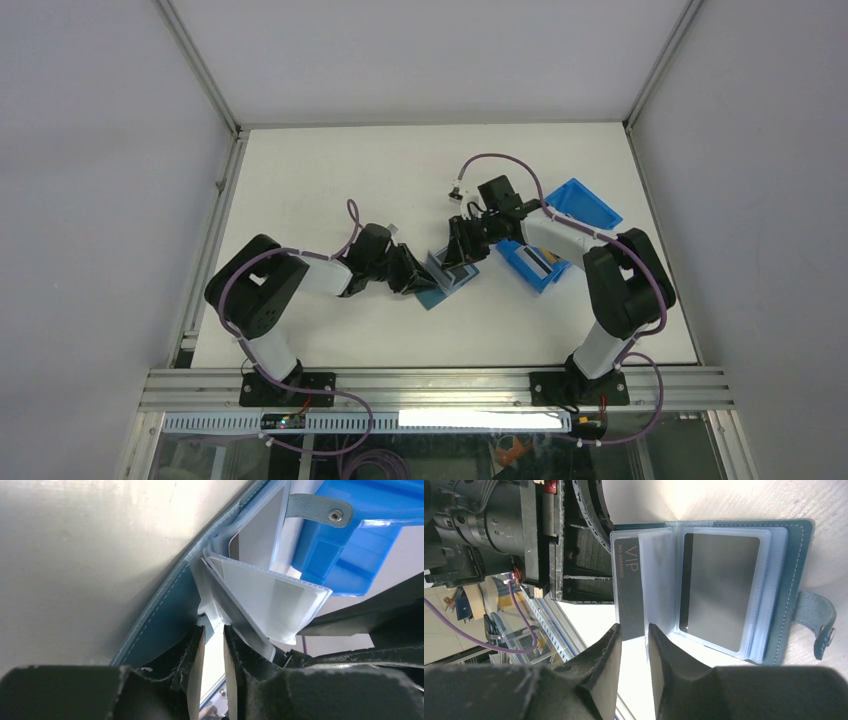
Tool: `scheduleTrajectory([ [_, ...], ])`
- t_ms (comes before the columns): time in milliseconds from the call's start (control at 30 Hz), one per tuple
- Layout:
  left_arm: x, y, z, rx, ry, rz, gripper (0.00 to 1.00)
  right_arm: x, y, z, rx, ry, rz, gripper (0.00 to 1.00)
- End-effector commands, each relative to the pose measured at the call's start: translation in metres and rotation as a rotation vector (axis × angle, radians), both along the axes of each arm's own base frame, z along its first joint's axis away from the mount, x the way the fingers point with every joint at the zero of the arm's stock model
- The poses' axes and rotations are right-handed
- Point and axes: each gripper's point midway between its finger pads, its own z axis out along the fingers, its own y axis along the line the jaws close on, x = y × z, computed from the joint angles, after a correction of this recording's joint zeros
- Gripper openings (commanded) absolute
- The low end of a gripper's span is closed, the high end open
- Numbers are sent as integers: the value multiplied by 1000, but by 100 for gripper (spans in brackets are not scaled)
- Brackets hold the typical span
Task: Put the credit cards into the card holder
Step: Turn over the card slot in the card holder.
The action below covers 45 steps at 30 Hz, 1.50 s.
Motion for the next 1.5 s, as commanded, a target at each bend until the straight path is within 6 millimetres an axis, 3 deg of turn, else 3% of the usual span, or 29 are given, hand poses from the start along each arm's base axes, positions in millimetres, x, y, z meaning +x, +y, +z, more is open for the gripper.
scheduleTrajectory([
  [0, 12, -4, 34, -139, -79, 42, 25, 2, 9, 5, 43, -8, 8, 29],
  [533, 0, 17, 58, -174, -138, 74, 42, 4, 6, -5, -28, -45, 8, 23],
  [900, -4, 42, 80, 14, -207, 64, 36, -1, 8, -10, -81, -89, 47, 21],
  [1167, -8, 37, 59, 29, -149, 20, 30, 6, 0, -16, -146, -123, 32, 20],
  [1467, -5, 27, 40, 39, -85, -18, 30, 2, 3, -13, -139, -139, 56, 21],
])
